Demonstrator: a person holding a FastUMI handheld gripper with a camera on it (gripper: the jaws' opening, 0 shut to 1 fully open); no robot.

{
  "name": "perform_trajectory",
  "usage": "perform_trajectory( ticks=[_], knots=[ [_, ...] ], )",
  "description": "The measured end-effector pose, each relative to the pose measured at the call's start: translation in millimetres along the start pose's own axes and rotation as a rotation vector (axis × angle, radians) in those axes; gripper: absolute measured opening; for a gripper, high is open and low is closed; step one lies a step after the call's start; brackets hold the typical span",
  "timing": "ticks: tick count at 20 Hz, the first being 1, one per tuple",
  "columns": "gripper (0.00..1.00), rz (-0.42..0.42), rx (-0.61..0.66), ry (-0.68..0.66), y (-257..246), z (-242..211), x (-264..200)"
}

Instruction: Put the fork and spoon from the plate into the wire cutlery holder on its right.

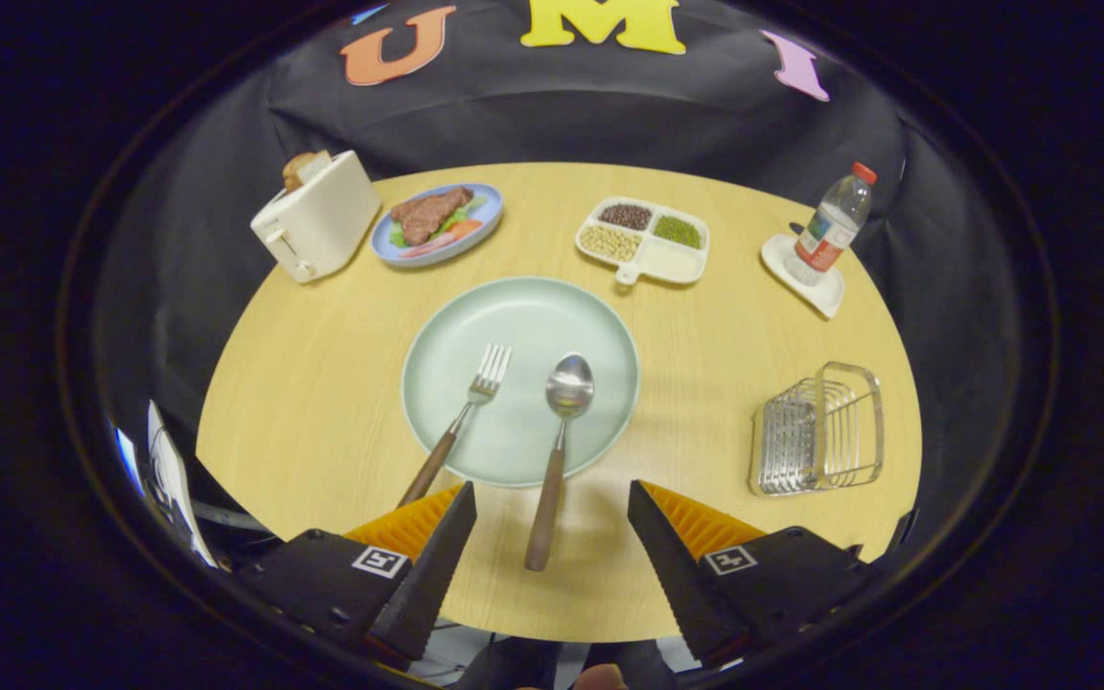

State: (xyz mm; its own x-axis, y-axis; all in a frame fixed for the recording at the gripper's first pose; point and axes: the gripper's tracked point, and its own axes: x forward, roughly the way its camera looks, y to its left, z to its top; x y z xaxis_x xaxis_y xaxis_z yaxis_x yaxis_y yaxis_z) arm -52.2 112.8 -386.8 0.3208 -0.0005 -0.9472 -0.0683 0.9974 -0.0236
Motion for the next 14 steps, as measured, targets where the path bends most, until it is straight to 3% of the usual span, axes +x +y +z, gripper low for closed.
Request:
perform_trajectory(
  ticks=[1,9,10,13,14],
  knots=[
    [0.95,-0.001,0.008,0.025,2.0,-5.9,7.8],
    [0.14,-0.030,0.065,0.153,-5.5,-32.4,38.4],
    [0.17,-0.025,0.069,0.150,-5.8,-28.1,38.5],
    [0.00,-0.012,0.088,0.148,-5.0,-27.7,31.8],
    [0.01,-0.011,0.095,0.143,-6.3,-26.3,29.4]
  ],
)
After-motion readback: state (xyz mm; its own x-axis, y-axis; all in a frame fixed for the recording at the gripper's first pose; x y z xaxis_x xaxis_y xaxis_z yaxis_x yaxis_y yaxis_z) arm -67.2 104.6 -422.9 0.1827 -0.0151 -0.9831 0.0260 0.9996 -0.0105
